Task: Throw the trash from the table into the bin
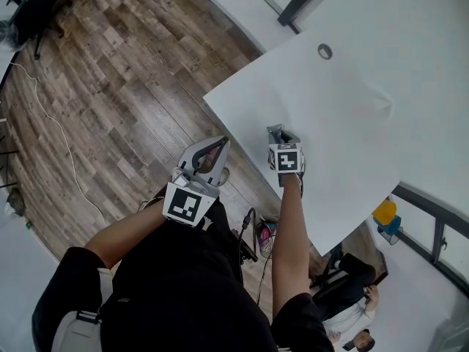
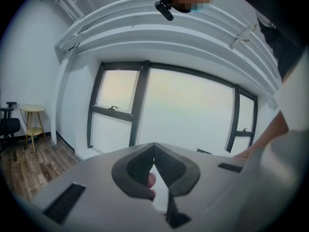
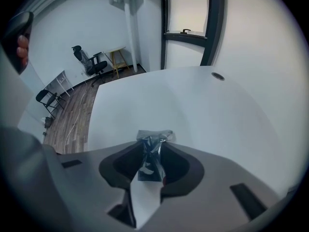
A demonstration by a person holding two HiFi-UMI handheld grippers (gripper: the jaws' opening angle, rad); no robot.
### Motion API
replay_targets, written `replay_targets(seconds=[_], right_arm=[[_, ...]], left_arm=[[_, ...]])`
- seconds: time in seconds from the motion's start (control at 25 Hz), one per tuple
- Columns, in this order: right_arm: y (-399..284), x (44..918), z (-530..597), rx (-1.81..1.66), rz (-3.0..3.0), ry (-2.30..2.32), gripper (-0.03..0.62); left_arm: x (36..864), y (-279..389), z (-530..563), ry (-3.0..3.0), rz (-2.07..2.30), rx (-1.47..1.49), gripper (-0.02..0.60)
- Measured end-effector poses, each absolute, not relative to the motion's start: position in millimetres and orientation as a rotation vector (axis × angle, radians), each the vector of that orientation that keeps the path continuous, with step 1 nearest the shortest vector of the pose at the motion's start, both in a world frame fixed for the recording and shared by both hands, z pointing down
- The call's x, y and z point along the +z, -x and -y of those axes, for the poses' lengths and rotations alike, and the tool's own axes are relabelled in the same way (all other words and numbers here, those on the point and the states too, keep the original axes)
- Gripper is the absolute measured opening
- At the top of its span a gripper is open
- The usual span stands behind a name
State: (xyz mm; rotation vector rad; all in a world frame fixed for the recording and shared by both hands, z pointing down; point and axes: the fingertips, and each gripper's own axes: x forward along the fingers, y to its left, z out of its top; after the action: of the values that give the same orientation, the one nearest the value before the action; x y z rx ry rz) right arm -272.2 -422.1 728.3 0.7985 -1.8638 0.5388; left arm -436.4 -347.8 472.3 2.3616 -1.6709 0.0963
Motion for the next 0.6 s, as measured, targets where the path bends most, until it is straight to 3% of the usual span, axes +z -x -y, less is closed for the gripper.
replay_targets(seconds=[0.24,0.6], right_arm=[[280.2,729.6,418.5,0.503,1.850,-0.793,0.060],[284.1,719.9,403.9,0.468,1.884,-0.865,0.046]], left_arm=[[474.6,440.0,345.1,-2.346,1.680,0.090,-0.003],[473.2,440.3,333.0,-2.357,1.677,0.083,-0.003]])
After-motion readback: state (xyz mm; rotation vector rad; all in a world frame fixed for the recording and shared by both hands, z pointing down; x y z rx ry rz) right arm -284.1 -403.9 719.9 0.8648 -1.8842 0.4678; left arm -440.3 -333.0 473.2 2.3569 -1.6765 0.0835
